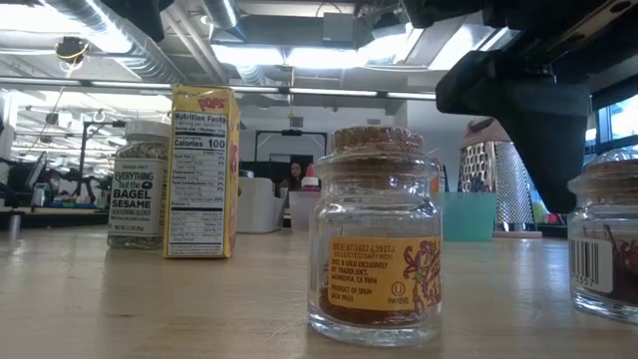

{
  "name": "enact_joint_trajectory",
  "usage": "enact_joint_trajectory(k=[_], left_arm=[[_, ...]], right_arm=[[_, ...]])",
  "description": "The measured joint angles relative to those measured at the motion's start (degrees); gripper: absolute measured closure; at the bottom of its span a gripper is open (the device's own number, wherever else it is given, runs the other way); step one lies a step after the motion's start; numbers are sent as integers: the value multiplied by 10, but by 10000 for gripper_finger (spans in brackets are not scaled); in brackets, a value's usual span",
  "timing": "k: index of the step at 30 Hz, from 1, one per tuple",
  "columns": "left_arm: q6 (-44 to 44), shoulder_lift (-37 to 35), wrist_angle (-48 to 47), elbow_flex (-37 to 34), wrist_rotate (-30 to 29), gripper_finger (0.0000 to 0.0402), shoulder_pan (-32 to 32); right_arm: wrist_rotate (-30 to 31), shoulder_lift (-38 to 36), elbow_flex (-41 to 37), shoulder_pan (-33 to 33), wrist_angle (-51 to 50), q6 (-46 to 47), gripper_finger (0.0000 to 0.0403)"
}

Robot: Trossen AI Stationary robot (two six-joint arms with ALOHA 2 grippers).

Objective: Pick & Place Kitchen Items
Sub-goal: Put the right brown seasoning bottle into the gray bin

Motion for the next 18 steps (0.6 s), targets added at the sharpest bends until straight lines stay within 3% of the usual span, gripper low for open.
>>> enact_joint_trajectory(k=[14,18], left_arm=[[15,0,0,0,-1,146,0],[19,0,0,0,-6,146,0]], right_arm=[[-11,0,-17,0,30,-10,126],[-11,0,-17,0,26,-10,145]])
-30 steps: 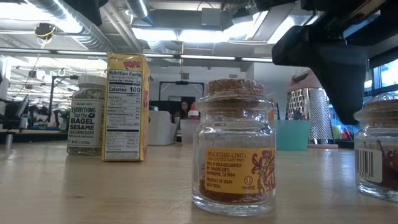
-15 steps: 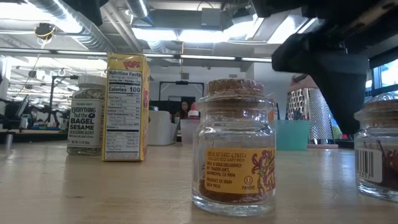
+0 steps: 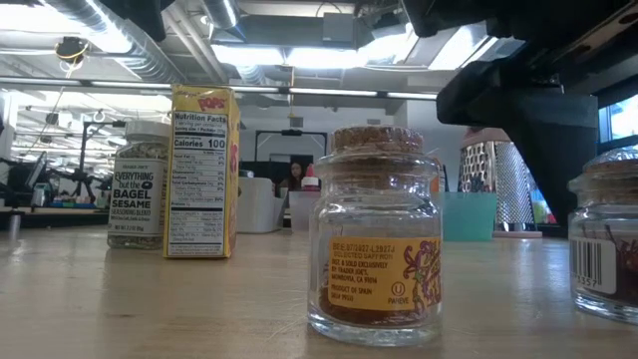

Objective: Pick & Place Kitchen Items
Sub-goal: Put the right brown seasoning bottle into the gray bin

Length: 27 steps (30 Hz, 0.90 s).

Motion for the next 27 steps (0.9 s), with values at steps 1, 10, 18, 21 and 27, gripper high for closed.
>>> enact_joint_trajectory(k=[1,10,18,21,27], left_arm=[[0,0,0,0,-2,146,0],[0,0,0,0,-8,146,0],[-3,0,0,0,-7,146,0],[-16,0,0,0,-7,146,0],[-33,0,3,0,2,146,0]], right_arm=[[0,0,0,0,-1,0,154],[0,-1,0,0,-1,0,226],[-15,-3,0,-7,-7,23,218],[-15,-7,3,-11,-26,35,213],[2,-8,44,-19,-106,37,221]])
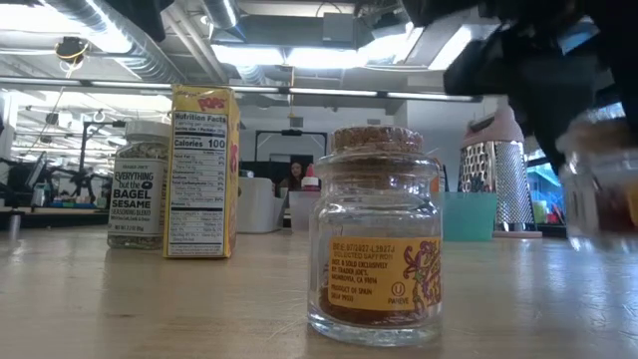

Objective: Pick & Place Kitchen Items
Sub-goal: Put the right brown seasoning bottle into the gray bin

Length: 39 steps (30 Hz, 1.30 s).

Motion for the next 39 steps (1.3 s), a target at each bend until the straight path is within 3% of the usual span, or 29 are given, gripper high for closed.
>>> enact_joint_trajectory(k=[6,13,28,34,39], left_arm=[[-27,0,10,0,19,146,0],[-58,0,10,0,41,146,0],[-156,0,5,0,53,146,-57],[-198,0,5,0,30,146,-87],[-223,0,5,0,-26,146,-99]], right_arm=[[15,0,48,-19,-85,-6,220],[29,-1,92,-48,-117,-38,220],[76,-1,254,-180,-142,-217,219],[76,-1,285,-228,-124,-288,219],[75,-1,291,-245,-106,-331,219]])
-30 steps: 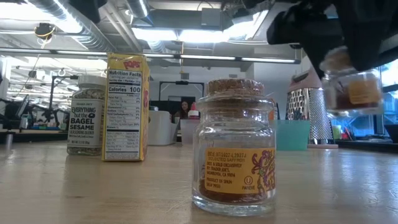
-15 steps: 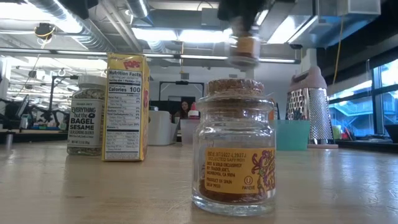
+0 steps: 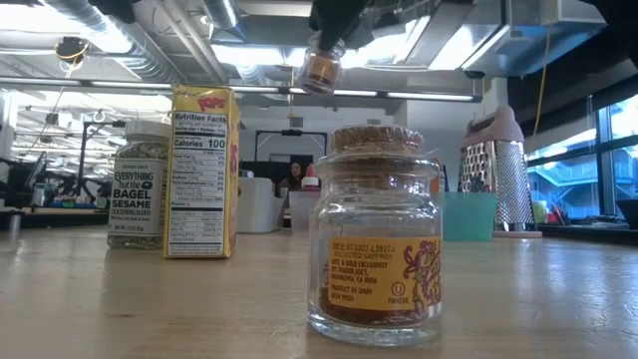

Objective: Pick & Place Kitchen Items
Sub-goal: Put the right brown seasoning bottle into the gray bin

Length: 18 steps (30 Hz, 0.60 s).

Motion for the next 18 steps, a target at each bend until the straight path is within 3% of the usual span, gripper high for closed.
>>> enact_joint_trajectory(k=[5,12,18], left_arm=[[12,6,42,0,-66,146,6],[94,34,157,0,-69,146,44],[92,76,170,0,-70,146,78]], right_arm=[[0,0,0,-1,14,-35,219],[0,0,3,-1,26,-61,219],[0,1,57,0,24,-82,219]])
